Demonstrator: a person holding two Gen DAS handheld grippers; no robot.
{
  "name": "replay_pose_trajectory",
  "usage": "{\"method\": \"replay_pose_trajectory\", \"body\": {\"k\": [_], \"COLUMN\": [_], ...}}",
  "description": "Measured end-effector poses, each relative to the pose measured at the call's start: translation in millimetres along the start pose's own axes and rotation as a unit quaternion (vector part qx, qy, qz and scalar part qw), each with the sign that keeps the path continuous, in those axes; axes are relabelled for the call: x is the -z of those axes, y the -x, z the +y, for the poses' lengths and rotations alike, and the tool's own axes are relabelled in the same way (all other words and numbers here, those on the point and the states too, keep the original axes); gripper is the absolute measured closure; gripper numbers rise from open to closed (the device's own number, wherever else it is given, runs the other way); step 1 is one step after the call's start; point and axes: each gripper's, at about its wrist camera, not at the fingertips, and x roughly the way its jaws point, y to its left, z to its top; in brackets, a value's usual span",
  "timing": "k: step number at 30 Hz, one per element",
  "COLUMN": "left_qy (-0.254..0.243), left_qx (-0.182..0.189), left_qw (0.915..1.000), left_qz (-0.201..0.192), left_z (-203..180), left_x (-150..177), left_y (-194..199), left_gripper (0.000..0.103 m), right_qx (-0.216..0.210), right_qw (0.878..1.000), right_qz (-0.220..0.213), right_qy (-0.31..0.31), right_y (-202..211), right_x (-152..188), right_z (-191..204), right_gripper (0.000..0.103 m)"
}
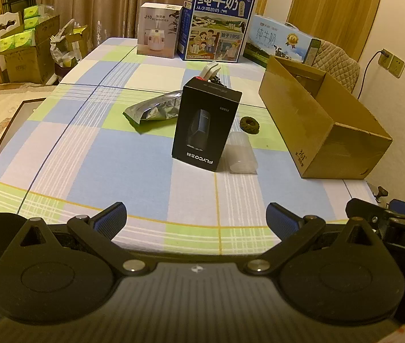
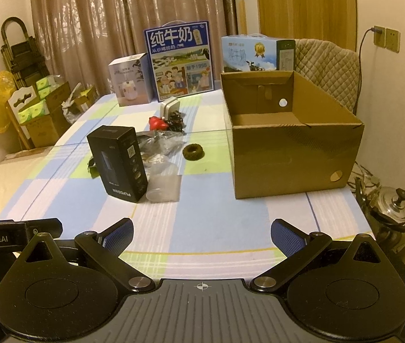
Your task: Organize objects
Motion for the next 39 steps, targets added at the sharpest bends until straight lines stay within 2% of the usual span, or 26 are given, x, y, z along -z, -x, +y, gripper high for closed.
{"method": "replay_pose_trajectory", "body": {"k": [15,33,39], "left_qy": [0.013,0.010,0.013], "left_qx": [0.018,0.036,0.021], "left_qw": [0.9997,0.9993,0.9996], "left_qz": [0.013,0.002,-0.012], "left_z": [0.8,0.1,1.9], "left_x": [-0.3,2.6,2.7], "left_y": [-1.7,-3.0,-3.4], "left_gripper": [0.001,0.001,0.001], "right_qx": [0.005,0.006,0.006], "right_qw": [1.000,1.000,1.000], "right_qz": [0.005,0.011,0.013], "right_qy": [-0.007,-0.006,-0.008], "right_y": [-0.2,-2.5,-4.4], "right_x": [0.5,4.6,5.4], "right_z": [-4.3,-5.3,-6.5], "right_gripper": [0.003,0.003,0.003]}}
